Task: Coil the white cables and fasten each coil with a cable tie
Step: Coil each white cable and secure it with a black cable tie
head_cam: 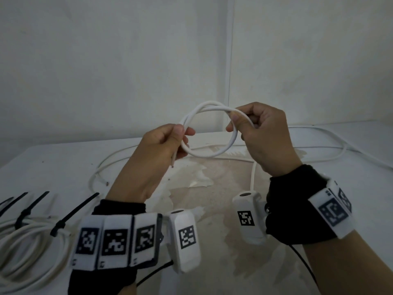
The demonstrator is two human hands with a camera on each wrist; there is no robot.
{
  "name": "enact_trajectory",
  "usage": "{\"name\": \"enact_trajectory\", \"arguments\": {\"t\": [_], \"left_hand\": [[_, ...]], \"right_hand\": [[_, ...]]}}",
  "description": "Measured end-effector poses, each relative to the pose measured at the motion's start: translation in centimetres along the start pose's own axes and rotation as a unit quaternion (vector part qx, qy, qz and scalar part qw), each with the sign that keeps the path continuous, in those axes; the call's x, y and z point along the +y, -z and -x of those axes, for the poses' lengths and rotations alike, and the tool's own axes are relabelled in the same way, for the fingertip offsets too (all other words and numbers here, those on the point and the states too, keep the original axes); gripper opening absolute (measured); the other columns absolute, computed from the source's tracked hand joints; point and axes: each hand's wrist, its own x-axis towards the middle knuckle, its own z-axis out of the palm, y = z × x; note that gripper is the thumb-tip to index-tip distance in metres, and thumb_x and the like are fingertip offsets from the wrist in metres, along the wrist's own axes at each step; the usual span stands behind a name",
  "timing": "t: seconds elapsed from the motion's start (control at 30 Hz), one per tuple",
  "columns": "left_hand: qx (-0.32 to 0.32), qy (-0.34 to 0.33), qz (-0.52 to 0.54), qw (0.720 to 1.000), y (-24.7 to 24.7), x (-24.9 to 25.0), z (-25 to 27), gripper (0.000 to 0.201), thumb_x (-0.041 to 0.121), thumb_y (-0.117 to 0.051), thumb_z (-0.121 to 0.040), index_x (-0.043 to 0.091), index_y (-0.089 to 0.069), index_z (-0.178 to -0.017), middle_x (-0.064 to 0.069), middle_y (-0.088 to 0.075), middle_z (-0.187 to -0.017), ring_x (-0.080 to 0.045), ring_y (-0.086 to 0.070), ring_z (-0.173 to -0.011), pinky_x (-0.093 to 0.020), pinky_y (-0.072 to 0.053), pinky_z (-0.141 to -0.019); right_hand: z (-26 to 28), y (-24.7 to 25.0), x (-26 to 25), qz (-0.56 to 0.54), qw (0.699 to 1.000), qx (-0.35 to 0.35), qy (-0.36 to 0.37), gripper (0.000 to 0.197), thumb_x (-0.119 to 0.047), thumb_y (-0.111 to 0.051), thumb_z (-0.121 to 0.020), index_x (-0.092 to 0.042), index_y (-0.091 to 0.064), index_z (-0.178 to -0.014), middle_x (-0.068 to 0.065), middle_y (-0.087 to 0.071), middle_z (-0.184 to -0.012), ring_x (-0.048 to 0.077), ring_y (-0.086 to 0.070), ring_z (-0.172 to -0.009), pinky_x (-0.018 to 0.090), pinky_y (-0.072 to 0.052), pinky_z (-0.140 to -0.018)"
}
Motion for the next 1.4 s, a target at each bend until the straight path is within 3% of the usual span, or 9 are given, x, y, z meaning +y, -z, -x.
{"name": "enact_trajectory", "arguments": {"t": [0.13, 0.37, 0.53, 0.73, 0.9, 1.03, 1.13, 1.23, 1.4], "left_hand": [[-0.082, 0.074, 0.072, 0.991, 0.0, 0.3, 0.4, 0.031, 0.017, -0.034, -0.098, 0.006, -0.057, -0.080, -0.001, -0.070, -0.064, -0.010, -0.069, -0.065, -0.021, -0.056, -0.074], [-0.061, 0.049, 0.220, 0.972, -0.6, 1.0, 0.3, 0.033, 0.019, -0.029, -0.100, 0.006, -0.052, -0.080, -0.004, -0.067, -0.061, -0.016, -0.070, -0.070, -0.026, -0.058, -0.076], [-0.003, 0.060, 0.316, 0.947, -1.7, 1.2, 0.2, 0.035, 0.026, -0.030, -0.100, 0.011, -0.048, -0.074, 0.007, -0.038, -0.046, -0.005, -0.044, -0.042, -0.024, -0.058, -0.067], [0.024, 0.029, 0.291, 0.956, -1.7, 1.3, 0.0, 0.034, 0.027, -0.030, -0.100, 0.012, -0.046, -0.074, 0.009, -0.035, -0.046, -0.004, -0.036, -0.041, -0.016, -0.051, -0.055], [0.005, -0.004, 0.330, 0.944, -1.2, 1.9, 0.6, 0.033, 0.031, -0.031, -0.099, 0.013, -0.049, -0.077, 0.009, -0.036, -0.049, -0.004, -0.032, -0.042, -0.017, -0.045, -0.052], [-0.003, -0.009, 0.335, 0.942, -0.9, 2.7, 1.7, 0.032, 0.030, -0.032, -0.098, 0.014, -0.048, -0.076, 0.009, -0.036, -0.048, -0.003, -0.031, -0.041, -0.015, -0.043, -0.050], [0.003, -0.004, 0.308, 0.951, 0.0, 3.8, 1.9, 0.031, 0.028, -0.031, -0.098, 0.014, -0.046, -0.075, 0.009, -0.035, -0.048, -0.003, -0.031, -0.040, -0.014, -0.041, -0.048], [0.011, 0.011, 0.290, 0.957, 0.9, 4.5, 2.2, 0.032, 0.029, -0.032, -0.098, 0.015, -0.046, -0.074, 0.009, -0.036, -0.047, -0.003, -0.030, -0.040, -0.014, -0.040, -0.048], [0.025, 0.016, 0.290, 0.957, 1.3, 4.8, 3.3, 0.034, 0.029, -0.032, -0.099, 0.014, -0.046, -0.073, 0.009, -0.035, -0.046, -0.003, -0.031, -0.038, -0.014, -0.040, -0.046]], "right_hand": [[-0.1, 0.1, 0.4, 0.012, 1.000, 0.020, -0.002, 0.013, -0.012, -0.058, -0.089, -0.016, -0.061, -0.077, -0.007, -0.063, -0.064, -0.003, -0.053, -0.049, 0.008, -0.038, -0.052], [0.0, -0.1, 0.3, 0.013, 1.000, -0.002, -0.017, 0.018, -0.012, -0.057, -0.090, -0.020, -0.058, -0.074, -0.006, -0.063, -0.064, -0.002, -0.051, -0.047, 0.010, -0.036, -0.053], [0.2, -0.4, -0.2, -0.026, 1.000, -0.009, -0.008, 0.013, -0.010, -0.058, -0.089, -0.016, -0.059, -0.077, -0.003, -0.064, -0.066, -0.005, -0.053, -0.047, 0.008, -0.038, -0.052], [0.4, -0.6, -0.9, -0.079, 0.996, -0.006, -0.028, 0.010, -0.008, -0.058, -0.089, -0.010, -0.061, -0.079, 0.002, -0.065, -0.066, -0.005, -0.053, -0.045, 0.007, -0.038, -0.050], [0.8, -0.2, -3.0, -0.175, 0.983, -0.028, -0.054, 0.014, -0.014, -0.059, -0.089, -0.010, -0.063, -0.076, -0.002, -0.070, -0.064, 0.007, -0.036, -0.038, 0.015, -0.034, -0.041], [1.5, 0.3, -3.1, -0.127, 0.991, -0.030, -0.026, 0.015, -0.016, -0.060, -0.088, -0.013, -0.064, -0.074, -0.006, -0.067, -0.059, 0.006, -0.039, -0.038, 0.015, -0.035, -0.041], [1.9, 0.7, -1.9, -0.028, 0.999, -0.032, -0.017, 0.021, -0.020, -0.061, -0.087, -0.020, -0.059, -0.066, -0.007, -0.050, -0.047, 0.005, -0.036, -0.043, 0.012, -0.031, -0.045], [1.6, 2.0, -1.3, 0.043, 0.998, -0.050, 0.012, 0.019, -0.020, -0.059, -0.089, -0.025, -0.057, -0.070, 0.000, -0.037, -0.055, 0.006, -0.032, -0.051, 0.014, -0.027, -0.048], [2.0, 4.1, -0.1, 0.106, 0.991, -0.063, 0.054, 0.017, -0.011, -0.057, -0.090, -0.024, -0.048, -0.086, -0.006, -0.041, -0.063, 0.000, -0.042, -0.056, 0.011, -0.035, -0.055]]}}
